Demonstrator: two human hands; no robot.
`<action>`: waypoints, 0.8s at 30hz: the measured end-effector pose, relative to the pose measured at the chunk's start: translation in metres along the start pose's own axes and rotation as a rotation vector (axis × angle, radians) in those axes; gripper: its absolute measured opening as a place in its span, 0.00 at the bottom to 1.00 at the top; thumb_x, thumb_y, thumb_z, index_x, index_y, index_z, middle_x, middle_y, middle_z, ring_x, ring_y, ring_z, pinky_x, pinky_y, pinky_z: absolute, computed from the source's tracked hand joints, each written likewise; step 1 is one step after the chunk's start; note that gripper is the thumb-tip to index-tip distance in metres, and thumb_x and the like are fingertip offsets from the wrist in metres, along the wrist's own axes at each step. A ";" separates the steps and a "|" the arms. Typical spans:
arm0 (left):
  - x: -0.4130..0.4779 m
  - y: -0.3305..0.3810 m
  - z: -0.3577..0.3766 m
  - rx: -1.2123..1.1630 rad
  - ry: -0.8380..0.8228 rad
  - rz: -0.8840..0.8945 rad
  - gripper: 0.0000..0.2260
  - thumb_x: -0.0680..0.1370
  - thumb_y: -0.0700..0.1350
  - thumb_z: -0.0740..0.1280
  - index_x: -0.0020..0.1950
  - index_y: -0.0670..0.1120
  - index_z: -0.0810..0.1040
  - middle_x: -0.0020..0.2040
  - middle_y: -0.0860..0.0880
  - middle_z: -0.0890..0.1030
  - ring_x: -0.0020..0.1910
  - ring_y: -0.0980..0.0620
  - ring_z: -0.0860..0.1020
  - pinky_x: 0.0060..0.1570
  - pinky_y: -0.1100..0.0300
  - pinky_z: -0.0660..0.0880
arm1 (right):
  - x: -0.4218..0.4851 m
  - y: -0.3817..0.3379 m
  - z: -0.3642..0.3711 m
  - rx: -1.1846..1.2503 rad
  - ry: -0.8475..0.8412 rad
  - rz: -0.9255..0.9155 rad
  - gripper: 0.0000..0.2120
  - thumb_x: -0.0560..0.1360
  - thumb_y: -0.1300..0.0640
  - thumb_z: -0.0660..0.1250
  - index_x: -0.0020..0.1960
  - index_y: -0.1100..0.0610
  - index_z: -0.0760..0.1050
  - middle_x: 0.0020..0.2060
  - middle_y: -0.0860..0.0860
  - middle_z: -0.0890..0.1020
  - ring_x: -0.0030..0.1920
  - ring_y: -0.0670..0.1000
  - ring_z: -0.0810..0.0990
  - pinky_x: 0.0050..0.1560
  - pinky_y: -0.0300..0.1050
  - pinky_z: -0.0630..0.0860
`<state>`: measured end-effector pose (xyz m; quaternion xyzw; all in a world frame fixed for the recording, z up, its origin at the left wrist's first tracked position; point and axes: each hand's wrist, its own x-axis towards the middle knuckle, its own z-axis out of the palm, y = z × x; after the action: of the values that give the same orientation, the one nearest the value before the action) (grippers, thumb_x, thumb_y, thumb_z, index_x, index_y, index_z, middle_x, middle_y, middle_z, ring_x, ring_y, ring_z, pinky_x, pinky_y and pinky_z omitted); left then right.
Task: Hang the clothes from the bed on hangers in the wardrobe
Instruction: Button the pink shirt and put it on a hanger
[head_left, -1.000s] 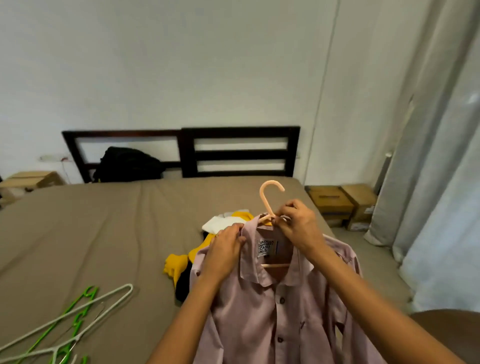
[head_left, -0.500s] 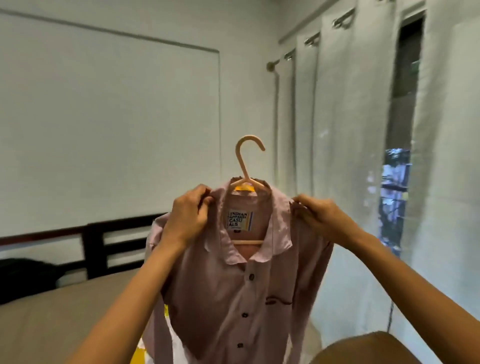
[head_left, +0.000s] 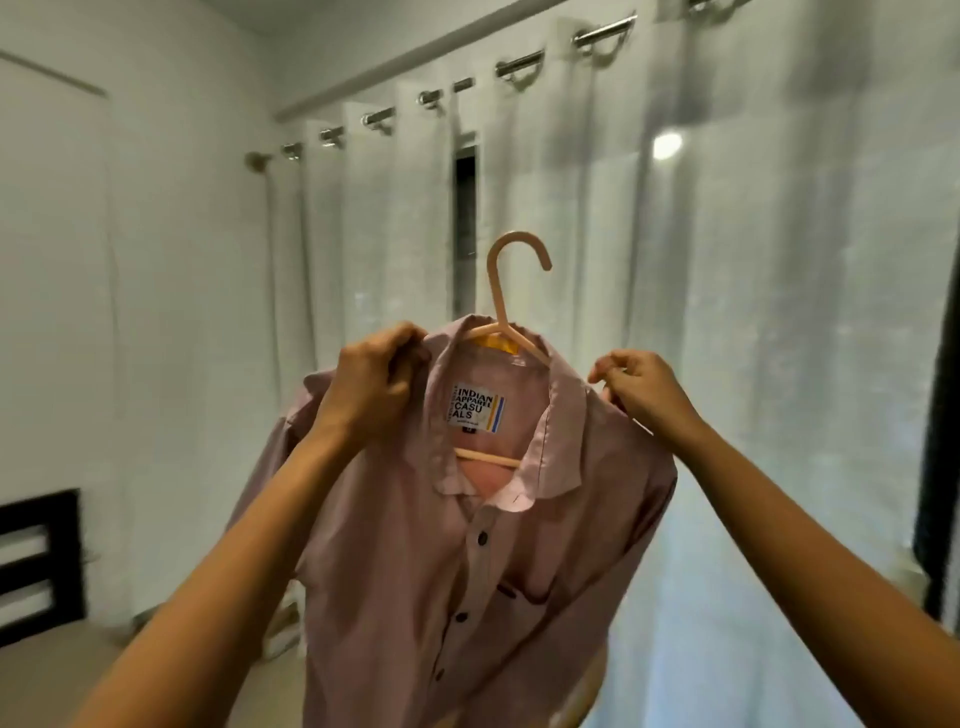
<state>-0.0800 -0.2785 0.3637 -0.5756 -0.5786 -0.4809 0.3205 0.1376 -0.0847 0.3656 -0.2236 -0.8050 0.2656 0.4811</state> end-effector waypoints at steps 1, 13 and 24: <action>0.008 0.008 0.017 -0.021 0.006 0.009 0.04 0.77 0.36 0.64 0.46 0.42 0.79 0.36 0.53 0.76 0.35 0.58 0.73 0.35 0.77 0.64 | -0.009 0.003 -0.017 0.006 0.182 -0.081 0.10 0.78 0.59 0.62 0.41 0.60 0.76 0.29 0.52 0.80 0.27 0.44 0.76 0.33 0.40 0.73; 0.094 0.166 0.226 -0.483 -0.065 0.333 0.03 0.77 0.37 0.65 0.46 0.42 0.78 0.37 0.53 0.76 0.37 0.49 0.76 0.36 0.65 0.61 | -0.111 0.054 -0.244 -0.531 0.433 -0.199 0.08 0.70 0.67 0.72 0.45 0.57 0.82 0.40 0.48 0.84 0.42 0.42 0.82 0.47 0.33 0.76; 0.147 0.444 0.399 -0.990 -0.036 0.485 0.07 0.78 0.47 0.61 0.50 0.47 0.76 0.43 0.45 0.81 0.44 0.42 0.79 0.40 0.53 0.73 | -0.197 0.048 -0.474 -1.140 0.780 -0.091 0.05 0.74 0.60 0.70 0.50 0.57 0.79 0.41 0.50 0.83 0.40 0.44 0.79 0.42 0.31 0.74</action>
<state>0.4057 0.0877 0.4507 -0.7826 -0.1395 -0.5979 0.1034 0.6522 -0.0689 0.3931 -0.4865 -0.5957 -0.3192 0.5537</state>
